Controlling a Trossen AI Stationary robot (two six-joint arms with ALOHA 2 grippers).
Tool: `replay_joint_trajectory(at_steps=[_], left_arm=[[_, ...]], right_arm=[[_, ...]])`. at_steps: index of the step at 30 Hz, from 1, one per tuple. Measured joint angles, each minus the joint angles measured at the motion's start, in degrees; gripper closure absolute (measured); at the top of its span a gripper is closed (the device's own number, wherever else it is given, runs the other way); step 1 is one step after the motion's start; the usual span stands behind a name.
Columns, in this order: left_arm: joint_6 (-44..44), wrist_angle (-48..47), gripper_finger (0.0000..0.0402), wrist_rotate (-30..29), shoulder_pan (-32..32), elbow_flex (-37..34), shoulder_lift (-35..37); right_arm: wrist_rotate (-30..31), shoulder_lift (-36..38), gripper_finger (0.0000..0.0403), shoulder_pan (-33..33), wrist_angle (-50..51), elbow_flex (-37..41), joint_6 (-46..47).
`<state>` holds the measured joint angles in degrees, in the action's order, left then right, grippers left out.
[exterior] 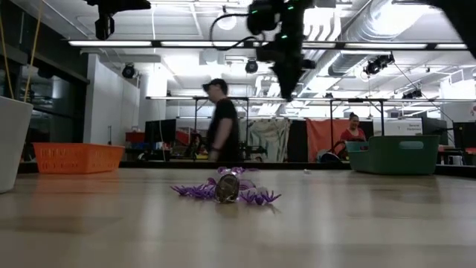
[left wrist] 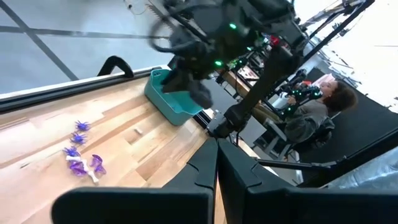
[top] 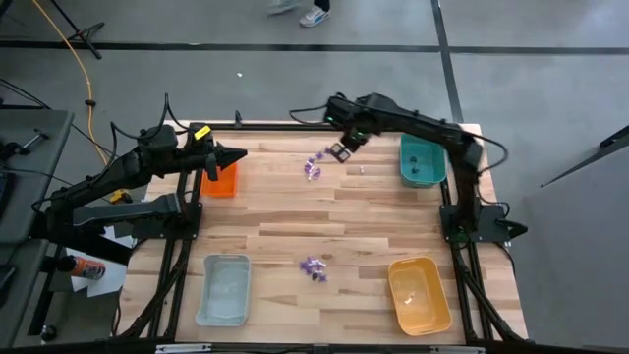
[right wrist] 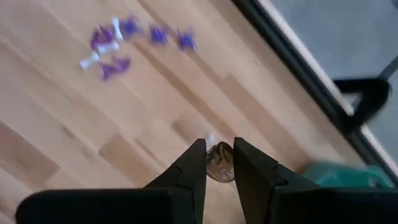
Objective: Sort Halloween decoration
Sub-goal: Put the black skull toy into the green bin
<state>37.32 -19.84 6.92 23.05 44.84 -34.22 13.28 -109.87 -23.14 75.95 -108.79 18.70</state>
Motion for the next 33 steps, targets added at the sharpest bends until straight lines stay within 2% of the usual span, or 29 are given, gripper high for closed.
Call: replay_joint_trajectory(at_steps=[8,13,16,20,25,33], left_arm=[[-1.06,0.23,0.0401,-0.47,0.05,0.00,0.00],[-1.92,1.92,0.0401,-5.69,0.07,0.00,-0.37],[-2.00,5.47,0.0401,-7.03,0.07,0.00,-1.43],[-2.01,10.33,0.0401,-7.54,0.07,0.00,-3.72],[-1.79,12.14,0.0401,-7.49,0.00,0.00,-6.92],[-1.38,12.51,0.0401,-5.70,-0.02,0.00,-11.59]], right_arm=[[-3.54,31.87,0.0335,1.79,-15.70,40.01,16.49],[-3.89,49.81,0.0335,3.07,-23.67,53.41,26.05],[-0.59,56.93,0.0335,2.43,-26.46,56.11,28.63],[1.51,60.90,0.0335,-1.04,-26.26,56.32,27.78],[-3.61,60.80,0.0334,-2.72,-24.50,56.37,25.84],[-17.88,57.67,0.0330,0.24,-24.58,56.37,22.88]])
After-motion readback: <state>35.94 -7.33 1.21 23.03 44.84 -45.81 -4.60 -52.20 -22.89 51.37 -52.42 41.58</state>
